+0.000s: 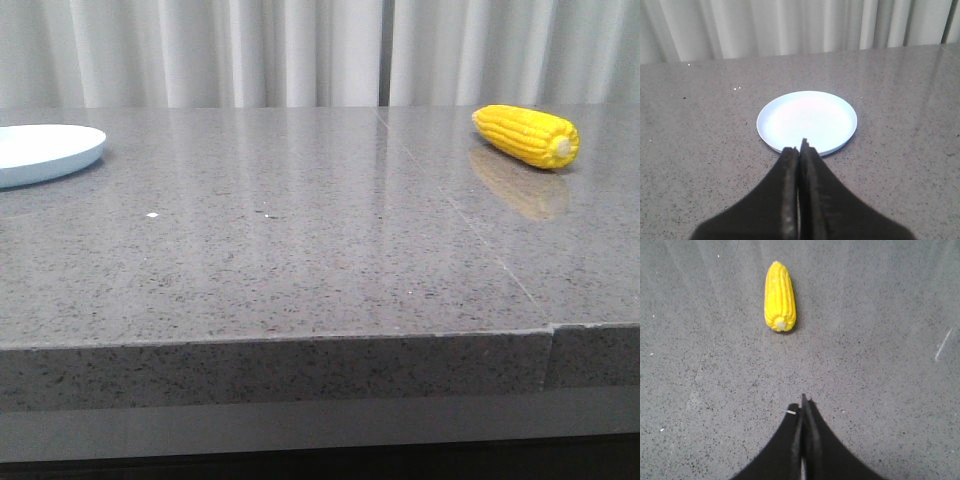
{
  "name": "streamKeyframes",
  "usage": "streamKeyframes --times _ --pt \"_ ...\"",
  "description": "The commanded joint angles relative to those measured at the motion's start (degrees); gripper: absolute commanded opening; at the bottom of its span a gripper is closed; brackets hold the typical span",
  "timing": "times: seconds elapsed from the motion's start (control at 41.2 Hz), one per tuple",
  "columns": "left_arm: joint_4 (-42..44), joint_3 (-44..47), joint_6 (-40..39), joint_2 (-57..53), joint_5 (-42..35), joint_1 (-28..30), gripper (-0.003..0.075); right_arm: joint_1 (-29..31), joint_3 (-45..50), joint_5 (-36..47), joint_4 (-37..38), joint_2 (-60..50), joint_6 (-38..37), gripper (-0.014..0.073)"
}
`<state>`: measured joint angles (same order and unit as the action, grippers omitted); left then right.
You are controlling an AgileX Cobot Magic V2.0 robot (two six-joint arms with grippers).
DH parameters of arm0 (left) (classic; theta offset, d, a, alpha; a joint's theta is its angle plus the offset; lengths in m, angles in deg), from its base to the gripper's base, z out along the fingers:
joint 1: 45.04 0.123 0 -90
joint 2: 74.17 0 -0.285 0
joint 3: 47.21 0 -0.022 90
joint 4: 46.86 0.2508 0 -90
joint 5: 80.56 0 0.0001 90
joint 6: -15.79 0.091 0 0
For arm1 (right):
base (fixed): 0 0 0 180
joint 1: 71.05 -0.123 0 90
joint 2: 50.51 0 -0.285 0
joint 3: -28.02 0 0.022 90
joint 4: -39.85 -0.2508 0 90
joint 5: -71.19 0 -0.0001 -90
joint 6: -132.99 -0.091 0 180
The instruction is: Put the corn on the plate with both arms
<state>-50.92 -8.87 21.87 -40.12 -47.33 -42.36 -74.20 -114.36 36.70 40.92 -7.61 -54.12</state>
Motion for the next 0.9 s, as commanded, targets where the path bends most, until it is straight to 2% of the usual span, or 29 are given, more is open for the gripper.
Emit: streamKeyframes --times 0.0,0.073,0.17,0.218,0.267,0.388,0.485,0.679,0.873 --pt "-0.39 -1.83 -0.42 1.33 -2.97 0.12 0.0024 0.48 -1.39 3.82 0.46 0.72 0.87 0.0022" --pt "-0.39 -1.83 -0.42 1.84 -2.68 0.12 0.0140 0.48 -1.39 3.82 0.46 0.72 1.44 0.0167" --pt "-0.39 -1.83 -0.42 2.09 -3.53 0.12 0.0357 0.48 -1.39 3.82 0.46 0.72 2.83 0.0370" --pt "-0.39 -1.83 -0.42 2.09 -3.52 0.12 0.0431 0.48 -1.39 3.82 0.46 0.72 2.83 0.0444" --pt "-0.39 -1.83 -0.42 2.22 -3.28 0.12 0.0466 0.48 -1.39 3.82 0.46 0.72 2.83 0.0503" --pt "-0.39 -2.19 -0.42 2.67 -2.69 0.12 0.0463 0.48 -1.39 3.82 0.46 0.72 2.83 0.0509" --pt "-0.39 -4.39 -0.42 5.05 1.99 0.12 0.0463 0.48 -1.39 3.82 0.46 0.72 2.83 0.0509" --pt "-0.29 -9.69 -0.42 15.01 7.16 0.12 0.0463 0.48 -1.39 3.82 0.46 0.72 2.83 0.0509" --pt "1.88 -13.28 -0.42 25.30 7.22 0.12 0.0463 0.48 -1.39 3.82 0.46 0.72 2.83 0.0509"
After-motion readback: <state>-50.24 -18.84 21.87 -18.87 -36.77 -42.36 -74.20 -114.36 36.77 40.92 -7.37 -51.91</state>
